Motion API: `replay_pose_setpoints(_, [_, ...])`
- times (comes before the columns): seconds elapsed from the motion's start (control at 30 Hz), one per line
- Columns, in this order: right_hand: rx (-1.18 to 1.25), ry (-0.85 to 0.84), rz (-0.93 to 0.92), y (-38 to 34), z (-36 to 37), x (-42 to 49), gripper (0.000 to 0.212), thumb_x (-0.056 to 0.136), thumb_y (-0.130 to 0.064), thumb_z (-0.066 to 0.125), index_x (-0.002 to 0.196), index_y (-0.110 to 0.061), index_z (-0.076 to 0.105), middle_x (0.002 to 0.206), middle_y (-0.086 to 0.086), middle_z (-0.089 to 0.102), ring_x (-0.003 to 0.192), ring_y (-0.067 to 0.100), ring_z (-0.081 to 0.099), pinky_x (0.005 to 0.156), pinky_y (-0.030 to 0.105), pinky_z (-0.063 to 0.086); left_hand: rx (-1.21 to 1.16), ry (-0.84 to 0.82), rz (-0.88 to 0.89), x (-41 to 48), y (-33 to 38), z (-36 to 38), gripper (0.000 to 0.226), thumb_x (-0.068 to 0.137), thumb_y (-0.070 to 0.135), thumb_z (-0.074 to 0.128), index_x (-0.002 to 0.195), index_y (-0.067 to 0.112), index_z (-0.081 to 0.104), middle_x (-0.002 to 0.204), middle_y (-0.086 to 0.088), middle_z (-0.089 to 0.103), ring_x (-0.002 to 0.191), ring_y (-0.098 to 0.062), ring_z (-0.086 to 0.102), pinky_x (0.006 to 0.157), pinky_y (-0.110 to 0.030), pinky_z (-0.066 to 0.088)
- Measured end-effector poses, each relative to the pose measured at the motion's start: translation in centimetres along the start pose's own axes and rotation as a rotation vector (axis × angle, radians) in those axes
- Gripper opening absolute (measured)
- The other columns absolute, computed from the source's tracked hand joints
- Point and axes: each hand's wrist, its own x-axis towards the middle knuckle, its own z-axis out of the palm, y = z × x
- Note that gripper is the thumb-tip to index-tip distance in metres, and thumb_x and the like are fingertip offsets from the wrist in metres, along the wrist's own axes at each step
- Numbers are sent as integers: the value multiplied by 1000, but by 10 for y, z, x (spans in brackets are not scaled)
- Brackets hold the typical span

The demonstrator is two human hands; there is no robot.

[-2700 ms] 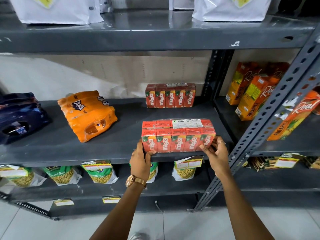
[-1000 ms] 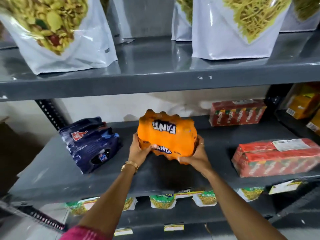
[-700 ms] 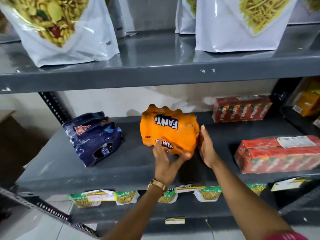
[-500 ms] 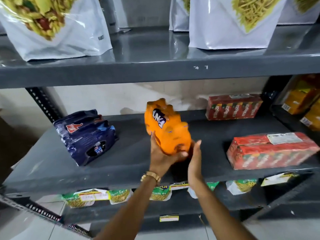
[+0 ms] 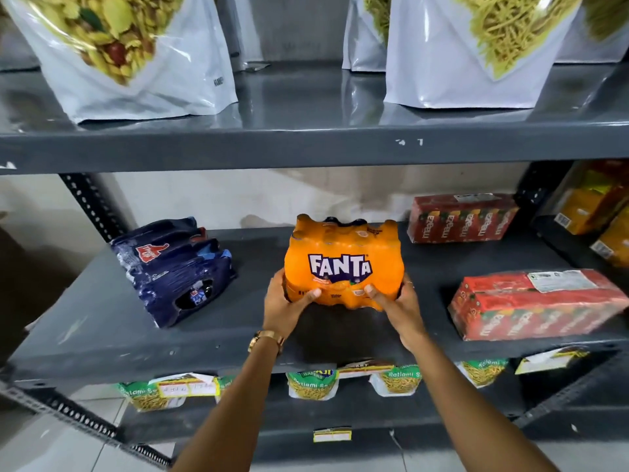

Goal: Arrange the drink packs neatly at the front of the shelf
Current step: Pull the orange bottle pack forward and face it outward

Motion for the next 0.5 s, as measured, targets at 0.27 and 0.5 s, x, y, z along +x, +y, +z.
replay_pose_setpoints(0.27, [-155, 123, -35, 11, -4, -17, 48, 84, -23, 70, 127, -9, 54, 119, 11, 66, 106, 24, 64, 92, 39, 52, 51, 91, 73, -20, -7, 4, 61, 65, 29, 84, 111, 15, 45, 116, -7, 64, 101, -23, 64, 80, -37, 57])
replay_pose_setpoints(0.5, [-210, 80, -76, 18, -24, -67, 44, 84, -21, 68, 125, -8, 53, 110, 4, 66, 94, 6, 63, 72, 7, 47, 67, 84, 73, -71, -17, -2, 58, 64, 45, 81, 107, 30, 44, 107, 2, 69, 92, -14, 67, 68, -26, 56])
